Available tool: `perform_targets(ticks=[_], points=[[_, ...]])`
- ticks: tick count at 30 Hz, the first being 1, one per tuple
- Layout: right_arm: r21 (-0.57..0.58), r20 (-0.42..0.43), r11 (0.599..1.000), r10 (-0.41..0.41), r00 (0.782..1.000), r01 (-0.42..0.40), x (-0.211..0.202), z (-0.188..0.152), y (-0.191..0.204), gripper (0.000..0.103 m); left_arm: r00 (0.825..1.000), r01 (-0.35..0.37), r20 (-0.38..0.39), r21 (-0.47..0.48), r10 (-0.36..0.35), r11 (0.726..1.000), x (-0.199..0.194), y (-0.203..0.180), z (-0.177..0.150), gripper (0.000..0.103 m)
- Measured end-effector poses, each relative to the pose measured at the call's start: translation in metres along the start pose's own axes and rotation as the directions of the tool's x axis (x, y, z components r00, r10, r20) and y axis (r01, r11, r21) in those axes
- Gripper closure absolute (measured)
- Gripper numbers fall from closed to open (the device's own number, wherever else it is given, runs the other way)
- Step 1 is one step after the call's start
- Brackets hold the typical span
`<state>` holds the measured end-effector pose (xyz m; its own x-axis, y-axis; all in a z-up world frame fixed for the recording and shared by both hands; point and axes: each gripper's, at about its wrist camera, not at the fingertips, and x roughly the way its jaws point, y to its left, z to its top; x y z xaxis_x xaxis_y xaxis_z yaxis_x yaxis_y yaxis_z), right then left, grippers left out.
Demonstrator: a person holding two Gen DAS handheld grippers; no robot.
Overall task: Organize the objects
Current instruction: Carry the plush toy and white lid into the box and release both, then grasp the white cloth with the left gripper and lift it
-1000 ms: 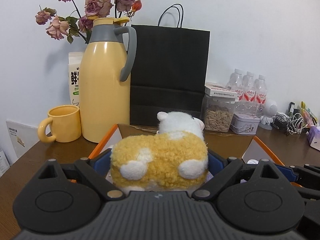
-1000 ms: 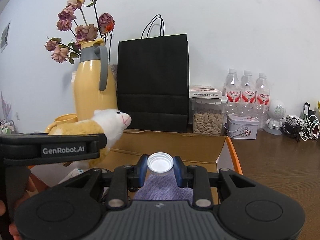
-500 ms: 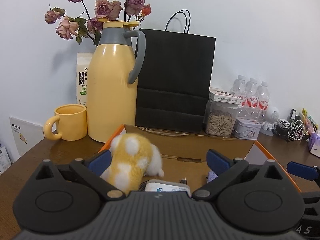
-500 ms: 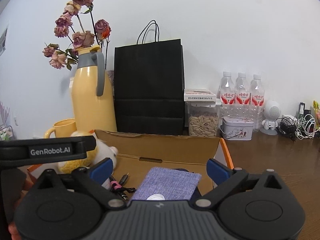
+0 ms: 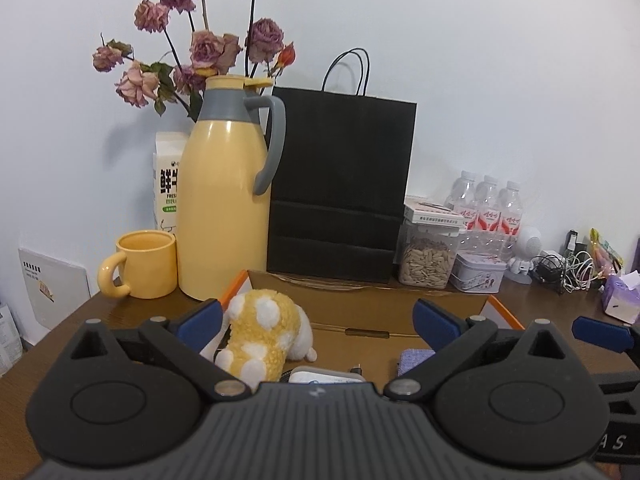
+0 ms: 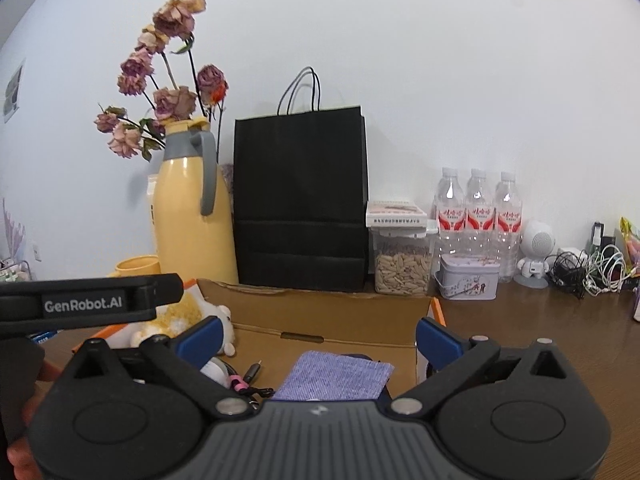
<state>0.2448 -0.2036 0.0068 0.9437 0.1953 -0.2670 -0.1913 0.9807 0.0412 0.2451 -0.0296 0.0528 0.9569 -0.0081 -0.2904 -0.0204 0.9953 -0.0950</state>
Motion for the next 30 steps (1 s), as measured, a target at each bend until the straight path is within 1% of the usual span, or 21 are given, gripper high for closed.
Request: perform_targets(ticks=[8, 16, 22, 30], points=[[-0.044, 0.031, 0.999, 0.012, 0.999, -0.011, -0.041, 0.007, 0.007, 0.000, 1.000, 0.019, 0.003, 0.037, -0.020, 0.999, -0.040, 0.004, 0.002, 0.000], [-0.070, 0.010, 0.998, 0.009, 1.000, -0.009, -0.086, -0.006, 0.013, 0.000, 0.999, 0.027, -0.020, 0.057, -0.026, 0.998, -0.084, 0.015, -0.004, 0.000], [-0.086, -0.031, 0.996, 0.014, 0.999, -0.017, -0.113, -0.021, 0.019, 0.000, 0.997, 0.024, -0.075, 0.074, -0.019, 0.997, -0.108, 0.023, -0.019, 0.000], [-0.090, -0.119, 0.995, 0.025, 0.993, -0.036, -0.135, -0.051, 0.023, 0.000, 0.986, 0.041, -0.166, 0.071, -0.028, 0.997, -0.134, 0.031, -0.047, 0.000]])
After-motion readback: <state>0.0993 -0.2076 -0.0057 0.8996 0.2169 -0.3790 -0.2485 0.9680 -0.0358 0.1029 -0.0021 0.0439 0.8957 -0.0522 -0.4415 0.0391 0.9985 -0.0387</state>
